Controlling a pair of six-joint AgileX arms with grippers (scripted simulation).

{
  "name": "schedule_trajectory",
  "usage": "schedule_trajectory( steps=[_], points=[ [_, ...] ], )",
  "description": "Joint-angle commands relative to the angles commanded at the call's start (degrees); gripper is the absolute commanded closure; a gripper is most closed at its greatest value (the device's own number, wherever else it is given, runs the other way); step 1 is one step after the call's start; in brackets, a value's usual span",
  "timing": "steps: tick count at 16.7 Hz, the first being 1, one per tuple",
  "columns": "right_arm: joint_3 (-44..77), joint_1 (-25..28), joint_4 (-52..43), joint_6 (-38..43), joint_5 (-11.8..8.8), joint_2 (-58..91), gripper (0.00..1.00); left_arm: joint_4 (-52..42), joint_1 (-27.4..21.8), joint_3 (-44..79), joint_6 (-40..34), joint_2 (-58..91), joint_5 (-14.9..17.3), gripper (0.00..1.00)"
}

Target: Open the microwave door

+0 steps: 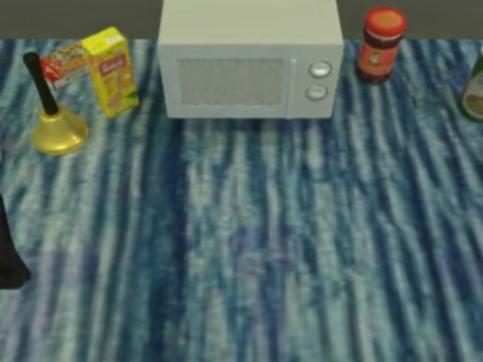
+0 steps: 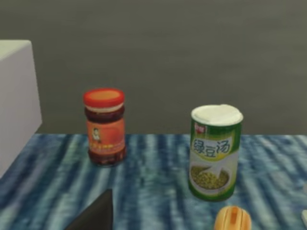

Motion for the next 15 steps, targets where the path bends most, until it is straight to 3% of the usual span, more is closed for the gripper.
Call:
schedule_trajectory(
  steps=[3,6,10,15],
  points=[
    [0.0,0.0,0.0,0.0,0.0,0.0,0.00,0.0,-0.4,0.6,-0.2,0.6,-0.3,0.00],
    [0.0,0.0,0.0,0.0,0.0,0.0,0.00,0.0,-3.4,5.8,-1.8,6.0,-2.9,0.00],
    [0.0,0.0,0.0,0.0,0.0,0.0,0.00,-0.4,-10.9,18.9,-5.9,21.7,-9.7,0.00],
    [0.0,0.0,0.0,0.0,0.0,0.0,0.00,-1.8,-23.2,39.4,-12.2,52.7,-20.7,0.00]
  ],
)
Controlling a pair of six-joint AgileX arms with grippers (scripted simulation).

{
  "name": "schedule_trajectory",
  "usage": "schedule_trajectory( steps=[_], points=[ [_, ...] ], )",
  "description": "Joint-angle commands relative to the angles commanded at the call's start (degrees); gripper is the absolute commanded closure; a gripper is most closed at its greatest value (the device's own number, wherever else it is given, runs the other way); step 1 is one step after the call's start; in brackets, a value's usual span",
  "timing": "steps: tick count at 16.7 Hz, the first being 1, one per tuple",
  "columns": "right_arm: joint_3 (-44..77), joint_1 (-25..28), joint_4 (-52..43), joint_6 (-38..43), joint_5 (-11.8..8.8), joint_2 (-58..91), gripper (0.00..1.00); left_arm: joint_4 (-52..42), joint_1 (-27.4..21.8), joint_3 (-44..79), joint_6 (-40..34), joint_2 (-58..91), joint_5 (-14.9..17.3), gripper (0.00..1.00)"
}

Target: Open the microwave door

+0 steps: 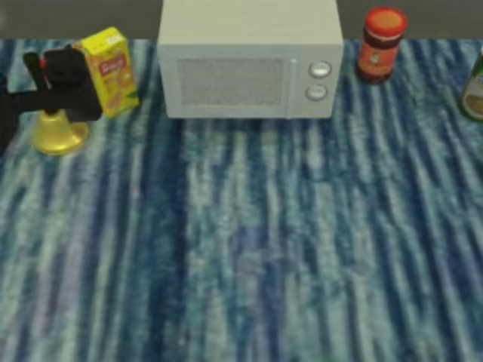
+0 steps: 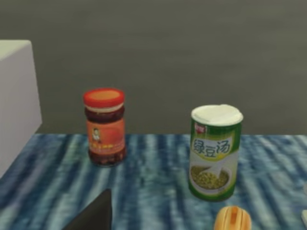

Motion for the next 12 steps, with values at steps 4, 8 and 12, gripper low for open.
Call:
schedule_trajectory(
  steps=[4,8,12],
  points=[
    [0.0,0.0,0.0,0.0,0.0,0.0,0.00,-1.4,-9.9,16.2,-5.1,26.0,-8.8,0.00],
    [0.0,0.0,0.0,0.0,0.0,0.0,0.00,-2.3,-18.5,30.4,-9.7,46.0,-16.2,0.00],
    [0.0,0.0,0.0,0.0,0.0,0.0,0.00,-2.3,-24.6,41.2,-13.3,59.3,-21.6,0.00]
  ],
)
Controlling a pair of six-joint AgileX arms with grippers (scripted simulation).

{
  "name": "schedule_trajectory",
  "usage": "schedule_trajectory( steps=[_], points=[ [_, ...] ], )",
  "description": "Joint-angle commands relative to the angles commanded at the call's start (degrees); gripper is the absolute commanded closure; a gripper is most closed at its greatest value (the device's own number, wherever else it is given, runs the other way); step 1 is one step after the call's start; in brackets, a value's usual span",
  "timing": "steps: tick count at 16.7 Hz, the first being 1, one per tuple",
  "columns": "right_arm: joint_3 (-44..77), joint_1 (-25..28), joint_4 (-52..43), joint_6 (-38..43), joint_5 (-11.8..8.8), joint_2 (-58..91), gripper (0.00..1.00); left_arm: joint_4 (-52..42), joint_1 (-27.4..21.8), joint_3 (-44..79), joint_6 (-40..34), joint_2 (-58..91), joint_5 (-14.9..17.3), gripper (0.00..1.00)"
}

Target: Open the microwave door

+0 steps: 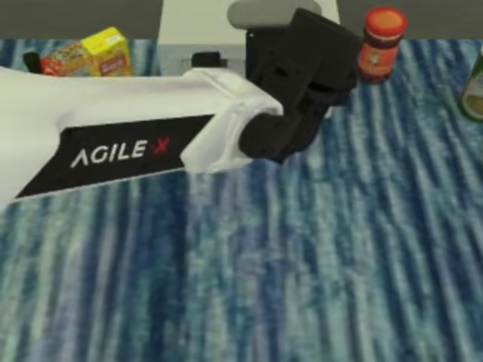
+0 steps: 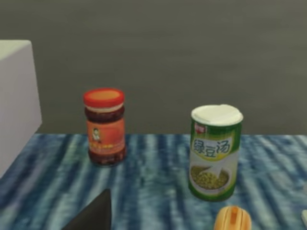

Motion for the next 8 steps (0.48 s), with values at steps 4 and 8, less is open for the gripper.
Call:
schedule_trajectory(
  steps=[4,8],
  points=[
    [0.0,0.0,0.0,0.0,0.0,0.0,0.00,0.1,-2.4,4.4,-1.5,5.2,-2.1,0.00],
    [0.0,0.0,0.0,0.0,0.0,0.0,0.00,0.1,-2.2,4.2,-1.4,5.0,-2.0,0.00]
  ],
)
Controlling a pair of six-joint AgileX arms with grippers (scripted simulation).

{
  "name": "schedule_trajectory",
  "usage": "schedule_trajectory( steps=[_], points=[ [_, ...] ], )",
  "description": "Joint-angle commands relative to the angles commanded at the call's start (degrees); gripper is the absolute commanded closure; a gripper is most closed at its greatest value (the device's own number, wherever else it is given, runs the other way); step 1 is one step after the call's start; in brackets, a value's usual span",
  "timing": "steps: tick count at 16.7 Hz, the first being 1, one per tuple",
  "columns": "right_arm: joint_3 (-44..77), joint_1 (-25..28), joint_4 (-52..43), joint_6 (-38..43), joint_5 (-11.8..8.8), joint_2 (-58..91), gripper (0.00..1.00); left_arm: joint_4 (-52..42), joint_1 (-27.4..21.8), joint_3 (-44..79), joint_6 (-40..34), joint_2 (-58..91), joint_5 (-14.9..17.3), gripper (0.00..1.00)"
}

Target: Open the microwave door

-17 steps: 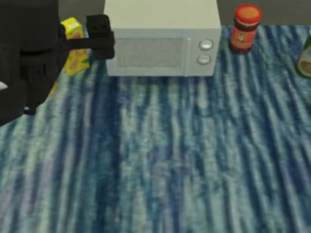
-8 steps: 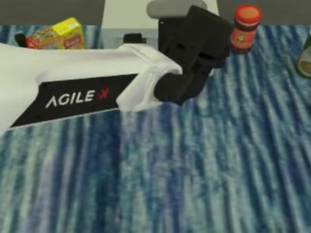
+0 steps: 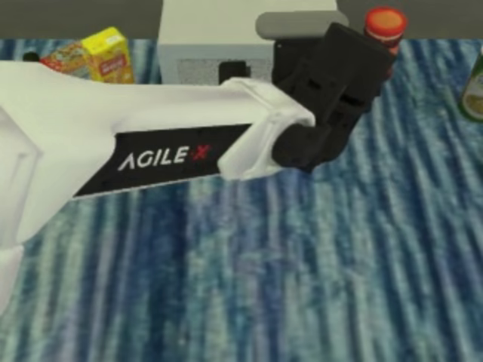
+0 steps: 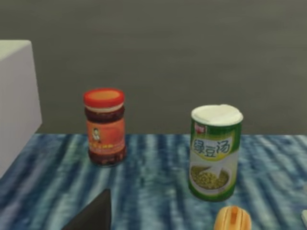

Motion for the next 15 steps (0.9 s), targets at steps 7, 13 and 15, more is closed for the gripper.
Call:
schedule_trajectory(
  steps=[7,13,15],
  points=[
    [0.0,0.0,0.0,0.0,0.0,0.0,0.00,3.6,4.7,9.0,3.8,10.0,4.1,0.00],
    [0.0,0.0,0.0,0.0,0.0,0.0,0.00,4.6,6.3,11.6,5.0,12.8,5.5,0.00],
    [0.0,0.0,0.0,0.0,0.0,0.0,0.00,4.6,6.3,11.6,5.0,12.8,5.5,0.15]
  ],
)
